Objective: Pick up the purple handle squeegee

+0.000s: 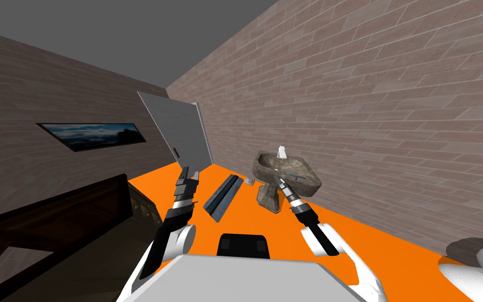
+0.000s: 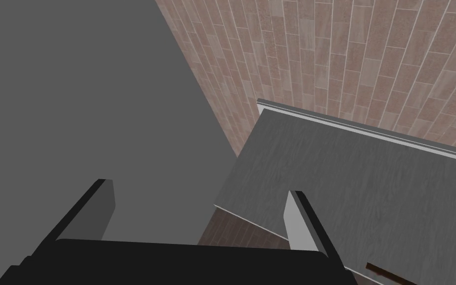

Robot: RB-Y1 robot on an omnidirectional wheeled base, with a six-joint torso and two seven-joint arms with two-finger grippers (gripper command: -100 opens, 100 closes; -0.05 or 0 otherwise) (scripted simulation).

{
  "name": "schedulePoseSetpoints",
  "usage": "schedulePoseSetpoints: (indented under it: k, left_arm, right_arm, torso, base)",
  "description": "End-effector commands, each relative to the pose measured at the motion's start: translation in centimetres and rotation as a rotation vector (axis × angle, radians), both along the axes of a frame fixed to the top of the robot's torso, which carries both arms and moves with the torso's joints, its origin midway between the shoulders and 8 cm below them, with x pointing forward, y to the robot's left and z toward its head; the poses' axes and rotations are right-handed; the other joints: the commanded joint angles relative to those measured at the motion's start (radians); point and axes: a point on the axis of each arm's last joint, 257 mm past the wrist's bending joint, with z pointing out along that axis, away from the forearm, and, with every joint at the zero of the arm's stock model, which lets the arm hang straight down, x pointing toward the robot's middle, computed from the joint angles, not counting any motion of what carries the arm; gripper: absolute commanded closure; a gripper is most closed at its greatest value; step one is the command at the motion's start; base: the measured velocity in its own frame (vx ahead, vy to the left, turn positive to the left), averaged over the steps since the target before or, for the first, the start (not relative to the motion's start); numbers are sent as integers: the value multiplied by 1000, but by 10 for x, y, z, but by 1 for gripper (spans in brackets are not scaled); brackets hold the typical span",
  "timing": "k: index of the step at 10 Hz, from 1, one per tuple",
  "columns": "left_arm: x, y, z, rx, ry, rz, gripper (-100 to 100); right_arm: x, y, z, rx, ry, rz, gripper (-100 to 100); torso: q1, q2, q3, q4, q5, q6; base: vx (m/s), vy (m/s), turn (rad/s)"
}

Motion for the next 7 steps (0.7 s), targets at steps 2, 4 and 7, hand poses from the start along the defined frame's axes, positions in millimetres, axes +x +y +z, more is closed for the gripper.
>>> schedulePoseSetpoints:
  k: [2,4,7]
  left_arm:
    - [0,0,0,0,0,0,0]
    - [0,0,0,0,0,0,0]
    - [0,0,0,0,0,0,0]
  right_arm:
    - [2,-11,-29,-124,56,-3,-100]
    - [4,-30,-64,-278,125,-10,-100]
    - [2,-58,-99,-452,197,-16,-100]
  torso:
    - [2,1,1,0,0,0]
    - [-1,0,0,0,0,0]
    - [-2,-2,-1,0,0,0]
  base:
    - [-87,102,61]
    - [-70,83,71]
    - [-52,76,65]
